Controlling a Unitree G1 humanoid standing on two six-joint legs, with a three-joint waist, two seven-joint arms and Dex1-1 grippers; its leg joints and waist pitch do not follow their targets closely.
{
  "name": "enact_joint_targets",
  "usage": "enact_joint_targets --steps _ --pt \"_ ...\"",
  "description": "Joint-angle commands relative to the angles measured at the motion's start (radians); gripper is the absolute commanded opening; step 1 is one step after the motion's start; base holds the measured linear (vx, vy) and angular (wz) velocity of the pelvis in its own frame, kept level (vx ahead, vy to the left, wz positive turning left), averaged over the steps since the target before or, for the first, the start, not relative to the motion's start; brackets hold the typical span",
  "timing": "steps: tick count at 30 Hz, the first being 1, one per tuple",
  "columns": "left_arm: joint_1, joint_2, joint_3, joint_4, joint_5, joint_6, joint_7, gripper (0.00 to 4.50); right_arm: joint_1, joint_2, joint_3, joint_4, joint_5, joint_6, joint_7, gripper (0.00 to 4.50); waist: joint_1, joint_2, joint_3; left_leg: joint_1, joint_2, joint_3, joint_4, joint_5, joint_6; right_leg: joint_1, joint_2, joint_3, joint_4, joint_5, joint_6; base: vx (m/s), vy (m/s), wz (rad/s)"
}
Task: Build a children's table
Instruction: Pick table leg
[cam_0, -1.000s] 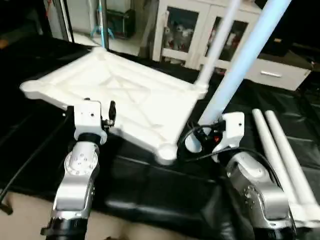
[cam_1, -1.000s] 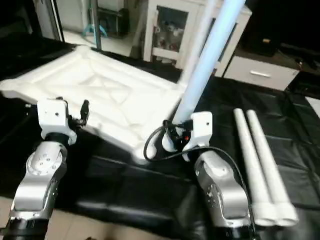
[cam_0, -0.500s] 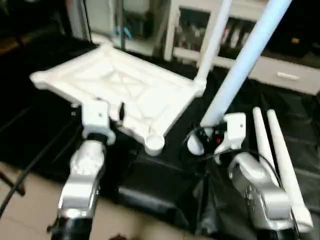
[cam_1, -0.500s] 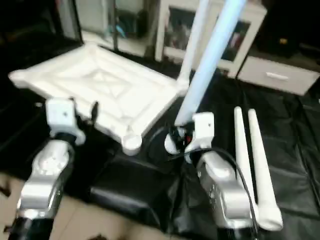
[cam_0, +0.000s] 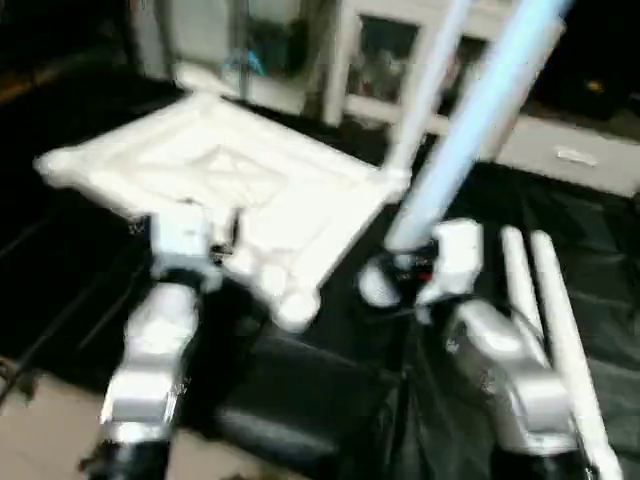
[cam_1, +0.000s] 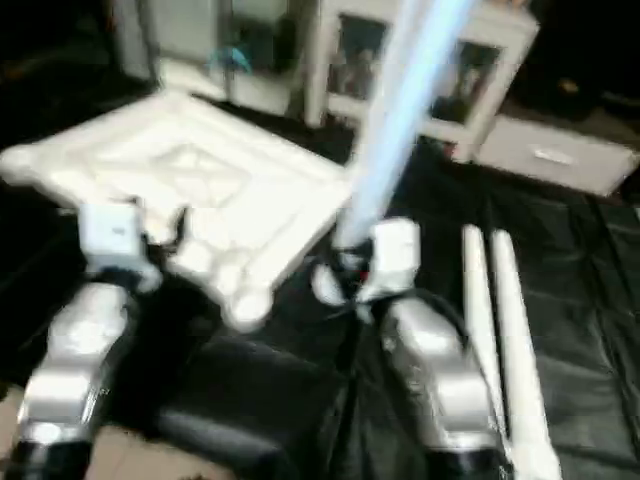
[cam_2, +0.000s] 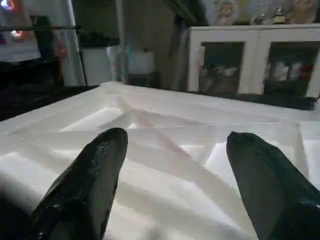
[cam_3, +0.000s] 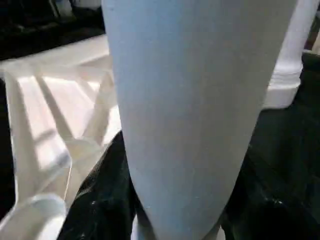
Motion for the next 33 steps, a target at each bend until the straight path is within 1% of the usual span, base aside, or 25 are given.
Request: enact_joint_targets --steps 1,2,3,4,5,6,7,8,9,10,11,12,13,15,17,18,19,20,23,24,25,27,28,31,33 --pt "-0.008 -0.021 -0.040 -0.008 -0.003 -0.008 -0.026 3.62 0.015 -0.029 -0.042 -0.015 -0.001 0.000 -0.005 1.87 -0.027 -0.010 -0.073 0.073 0.030 -0.027 0.012 0.920 0.452 -0.061 -0.050 0.064 -0.125 0.393 0.005 -0.104 -0.032 -0.34" --pt "-0.005 -0.014 -0.041 -0.007 -0.016 -0.014 -0.050 3.62 0.015 -0.029 -0.043 -0.014 0.000 -0.002 -0.007 1.87 -0.012 -0.077 -0.057 -0.047 -0.082 0.051 0.046 0.483 0.288 0.053 -0.076 0.136 -0.185 0.558 0.046 -0.143 -0.009 0.02" --pt "-0.001 -0.004 -0.044 -0.009 -0.040 -0.026 -0.087 3.62 0.015 -0.029 -0.045 -0.014 0.002 -0.004 -0.007 1.87 -0.005 -0.053 -0.055 -0.076 -0.020 0.023 0.029 0.234 0.158 0.090 -0.156 0.162 -0.176 0.702 -0.058 -0.143 -0.009 0.02" --pt "0.001 -0.001 -0.045 -0.009 -0.047 -0.030 -0.098 3.62 0.015 -0.028 -0.046 -0.014 0.003 -0.005 -0.006 1.87 -0.009 -0.055 -0.063 -0.076 -0.016 0.028 0.001 0.260 0.096 0.103 -0.115 0.130 -0.143 0.849 -0.078 0.000 0.000 0.00" --pt "0.008 0.016 -0.049 -0.014 -0.083 -0.052 -0.159 3.62 0.016 -0.028 -0.048 -0.015 0.004 -0.006 -0.005 1.87 -0.023 -0.040 -0.066 -0.068 -0.023 0.042 -0.030 0.329 0.012 0.102 -0.048 0.091 -0.127 0.988 -0.096 0.000 0.000 0.00" --pt "0.011 0.028 -0.050 -0.017 -0.110 -0.061 -0.200 3.62 0.017 -0.027 -0.050 -0.016 0.004 -0.007 -0.004 1.87 -0.027 -0.030 -0.067 -0.062 -0.023 0.046 -0.029 0.337 -0.010 0.101 -0.035 0.087 -0.128 0.986 -0.100 0.000 0.000 0.00" --pt "0.011 0.028 -0.050 -0.017 -0.110 -0.061 -0.200 3.80 0.017 -0.027 -0.050 -0.016 0.004 -0.007 -0.004 1.87 -0.028 -0.016 -0.066 -0.048 -0.013 0.045 -0.034 0.336 -0.019 0.091 -0.032 0.082 -0.130 0.945 -0.115 0.000 0.000 0.00" --pt "-0.001 0.083 -0.051 0.001 -0.154 -0.047 -0.313 3.91 0.016 -0.027 -0.054 -0.016 0.009 -0.012 0.002 1.87 -0.041 -0.002 -0.054 -0.030 0.016 0.048 -0.055 0.274 -0.051 0.072 -0.021 0.066 -0.153 0.644 -0.169 -0.055 -0.008 0.03" --pt "-0.004 0.093 -0.052 0.005 -0.158 -0.044 -0.330 3.91 0.016 -0.028 -0.054 -0.016 0.010 -0.013 0.003 1.87 -0.044 0.000 -0.045 -0.024 0.025 0.047 -0.067 0.196 -0.066 0.065 -0.021 0.061 -0.167 0.484 -0.179 -0.055 -0.008 0.03" --pt "-0.021 0.137 -0.064 0.028 -0.169 -0.032 -0.409 4.02 0.012 -0.031 -0.056 -0.013 0.015 -0.017 0.008 1.87 -0.048 -0.001 -0.032 -0.017 0.037 0.053 -0.084 0.013 -0.095 0.062 -0.029 0.063 -0.184 0.205 -0.185 -0.077 -0.006 0.02" --pt "-0.029 0.153 -0.070 0.037 -0.172 -0.027 -0.441 4.15 0.011 -0.031 -0.057 -0.012 0.017 -0.018 0.010 1.87 -0.045 0.005 -0.021 -0.005 0.047 0.060 -0.096 -0.152 -0.106 0.049 -0.033 0.066 -0.199 -0.020 -0.179 -0.077 0.000 0.08" --pt "-0.063 0.206 -0.099 0.080 -0.171 -0.029 -0.545 4.27 0.006 -0.038 -0.059 -0.008 0.023 -0.024 0.023 1.87 -0.044 0.003 -0.016 0.002 0.049 0.065 -0.099 -0.214 -0.105 0.039 -0.035 0.070 -0.209 -0.100 -0.171 -0.077 0.000 0.08" --pt "-0.071 0.216 -0.105 0.090 -0.169 -0.031 -0.564 4.34 0.005 -0.040 -0.059 -0.007 0.024 -0.025 0.026 1.87 -0.039 0.009 -0.012 0.012 0.052 0.069 -0.104 -0.294 -0.100 0.026 -0.036 0.073 -0.220 -0.211 -0.151 -0.086 0.010 0.12" --pt "-0.100 0.254 -0.129 0.129 -0.168 -0.034 -0.636 4.45 0.001 -0.046 -0.060 -0.004 0.027 -0.028 0.038 1.87 -0.034 0.012 -0.013 0.005 0.056 0.071 -0.109 -0.305 -0.101 0.028 -0.044 0.077 -0.222 -0.230 -0.144 -0.090 0.007 0.08" --pt "-0.176 0.333 -0.182 0.219 -0.167 -0.020 -0.800 4.45 -0.011 -0.064 -0.066 -0.002 0.038 -0.027 0.075 1.87 -0.029 0.016 -0.016 0.009 0.056 0.078 -0.108 -0.286 -0.099 0.019 -0.043 0.079 -0.222 -0.214 -0.139 -0.066 -0.001 0.09" --pt "-0.203 0.360 -0.198 0.247 -0.172 -0.005 -0.860 4.45 -0.015 -0.075 -0.067 -0.002 0.045 -0.026 0.094 1.87 -0.031 0.015 -0.020 -0.003 0.055 0.078 -0.110 -0.251 -0.105 0.029 -0.046 0.079 -0.215 -0.179 -0.143 -0.059 -0.004 0.09" --pt "-0.228 0.384 -0.209 0.273 -0.169 0.001 -0.907 4.45 -0.017 -0.085 -0.068 -0.003 0.051 -0.025 0.111 1.87 -0.031 0.015 -0.020 -0.003 0.055 0.078 -0.110 -0.251 -0.105 0.029 -0.046 0.079 -0.215 -0.179 -0.143 0.000 0.000 0.00" --pt "-0.246 0.405 -0.218 0.292 -0.166 0.014 -0.945 4.45 -0.018 -0.105 -0.065 -0.002 0.058 -0.024 0.141 1.87 -0.031 0.015 -0.023 -0.013 0.057 0.079 -0.108 -0.207 -0.110 0.035 -0.049 0.077 -0.208 -0.140 -0.153 0.000 0.000 0.00" --pt "-0.300 0.490 -0.276 0.369 -0.108 0.018 -1.078 4.45 -0.015 -0.155 -0.056 -0.002 0.073 -0.015 0.212 1.87 -0.028 0.011 -0.026 -0.018 0.057 0.083 -0.107 -0.185 -0.107 0.039 -0.049 0.079 -0.207 -0.124 -0.165 0.000 0.000 0.00" --pt "-0.300 0.490 -0.276 0.369 -0.108 0.018 -1.078 4.45 -0.015 -0.155 -0.056 -0.002 0.073 -0.015 0.212 1.87 -0.028 0.011 -0.029 -0.018 0.056 0.084 -0.105 -0.167 -0.105 0.040 -0.048 0.080 -0.204 -0.100 -0.168 0.000 0.000 0.00" --pt "-0.340 0.522 -0.309 0.443 -0.036 -0.038 -1.102 4.45 -0.011 -0.177 -0.052 -0.002 0.075 -0.019 0.244 1.87 -0.028 0.005 -0.028 -0.020 0.056 0.087 -0.105 -0.136 -0.100 0.041 -0.046 0.080 -0.206 -0.066 -0.174 0.000 0.000 0.00" --pt "-0.378 0.541 -0.336 0.507 0.000 -0.077 -1.114 4.45 -0.011 -0.188 -0.052 -0.002 0.076 -0.019 0.260 1.87 -0.027 0.002 -0.033 -0.022 0.054 0.089 -0.102 -0.080 -0.090 0.047 -0.046 0.079 -0.201 -0.011 -0.177 0.000 0.000 0.00" --pt "-0.390 0.547 -0.344 0.525 0.007 -0.080 -1.121 4.45 -0.011 -0.190 -0.053 -0.003 0.077 -0.017 0.264 1.87 -0.025 0.005 -0.036 -0.019 0.054 0.091 -0.100 -0.055 -0.090 0.046 -0.047 0.078 -0.195 0.034 -0.190 0.000 0.000 0.00" --pt "-0.419 0.562 -0.367 0.570 0.030 -0.087 -1.145 4.45 -0.009 -0.200 -0.047 -0.005 0.082 -0.018 0.281 1.87 -0.025 0.002 -0.034 -0.020 0.057 0.092 -0.101 -0.037 -0.094 0.049 -0.047 0.075 -0.189 0.081 -0.219 0.000 0.000 0.00" --pt "-0.444 0.566 -0.386 0.622 0.070 -0.128 -1.133 4.45 -0.009 -0.205 -0.043 -0.004 0.084 -0.020 0.286 1.87 -0.025 0.001 -0.035 -0.019 0.057 0.093 -0.100 -0.038 -0.093 0.049 -0.047 0.075 -0.190 0.076 -0.221 0.000 0.000 0.00"
